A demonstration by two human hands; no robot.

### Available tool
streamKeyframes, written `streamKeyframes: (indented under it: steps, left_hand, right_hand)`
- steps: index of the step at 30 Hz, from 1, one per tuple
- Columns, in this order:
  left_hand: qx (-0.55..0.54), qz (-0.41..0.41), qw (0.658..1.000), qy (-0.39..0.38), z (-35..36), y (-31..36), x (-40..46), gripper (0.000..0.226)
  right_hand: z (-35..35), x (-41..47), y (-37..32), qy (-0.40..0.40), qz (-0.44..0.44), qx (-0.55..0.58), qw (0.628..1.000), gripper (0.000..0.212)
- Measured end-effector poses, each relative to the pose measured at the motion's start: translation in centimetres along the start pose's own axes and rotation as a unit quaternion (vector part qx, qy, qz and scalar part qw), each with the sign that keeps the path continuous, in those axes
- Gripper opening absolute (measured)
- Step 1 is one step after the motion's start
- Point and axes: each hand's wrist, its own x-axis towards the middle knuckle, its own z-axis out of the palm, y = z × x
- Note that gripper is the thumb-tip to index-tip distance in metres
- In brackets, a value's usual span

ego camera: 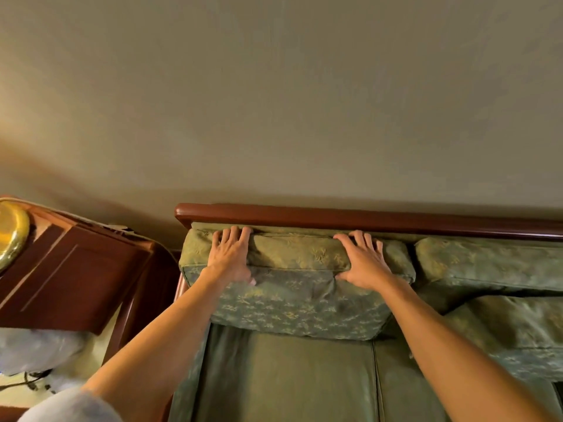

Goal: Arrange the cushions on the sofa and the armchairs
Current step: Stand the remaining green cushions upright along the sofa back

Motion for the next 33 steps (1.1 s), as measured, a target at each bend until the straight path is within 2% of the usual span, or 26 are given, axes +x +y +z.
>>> streamKeyframes:
  steps: [5,8,9,11,14,17,19,22,24,26,29,31,33]
  left_hand:
    - [-0.001,0.004,1.000,0.007,-0.3,1.1,-1.7,0.132]
    - [-0.024,0.071,0.994,0.081,0.5,5.9,-4.3,0.130]
    - [-0.021,0.088,0.992,0.084,0.9,7.2,-5.0,0.131]
    - [-0.016,0.068,0.995,0.064,1.7,7.0,-5.5,0.132]
    - [-0.007,0.035,0.999,0.038,1.9,1.0,-6.0,0.123]
    - [0.011,0.004,0.998,0.067,1.9,-3.5,-6.9,0.093]
    - [0.001,-0.028,0.999,0.040,1.4,-3.6,-6.9,0.079]
    - [-0.061,-0.055,0.997,-0.014,-0.8,-1.5,-6.9,0.068]
    - [-0.147,-0.103,0.984,-0.011,-3.3,-0.4,-7.8,0.065]
    - [-0.225,-0.131,0.965,0.037,-5.7,0.4,-9.1,0.066]
    - [-0.291,-0.099,0.942,0.132,-9.0,2.4,-11.5,0.065]
    - [-0.346,-0.091,0.915,0.188,-11.0,4.5,-13.5,0.061]
    - [-0.405,-0.088,0.886,0.209,-12.6,7.3,-15.9,0.062]
  right_hand:
    - [-0.6,-1.4,-3.6,-0.031,0.031,-0.065,0.997,0.110]
    - [0.9,-3.0,-9.9,0.008,-0.040,-0.085,0.996,0.121]
    - [1.5,-3.4,-12.0,0.005,-0.059,-0.093,0.994,0.121]
    - [2.4,-3.6,-13.8,-0.013,-0.062,-0.105,0.992,0.115]
    - [2.0,-3.6,-9.3,0.011,0.000,-0.093,0.996,0.098]
    - [1.4,-5.5,-1.4,0.029,0.085,-0.055,0.994,0.087]
    - [1.0,-6.8,0.4,0.010,0.099,-0.051,0.994,0.081]
    - [-0.1,-7.4,-1.2,-0.004,0.125,0.017,0.992,0.077]
    - [-1.6,-8.4,-3.0,0.010,0.143,0.100,0.985,0.080]
    - [-2.8,-10.1,-4.1,0.045,0.171,0.212,0.961,0.087]
    - [-4.6,-12.9,-5.0,0.109,0.189,0.368,0.904,0.094]
    - [-5.9,-15.1,-5.3,0.146,0.186,0.445,0.864,0.093]
    - [-6.8,-17.5,-5.2,0.183,0.169,0.501,0.829,0.091]
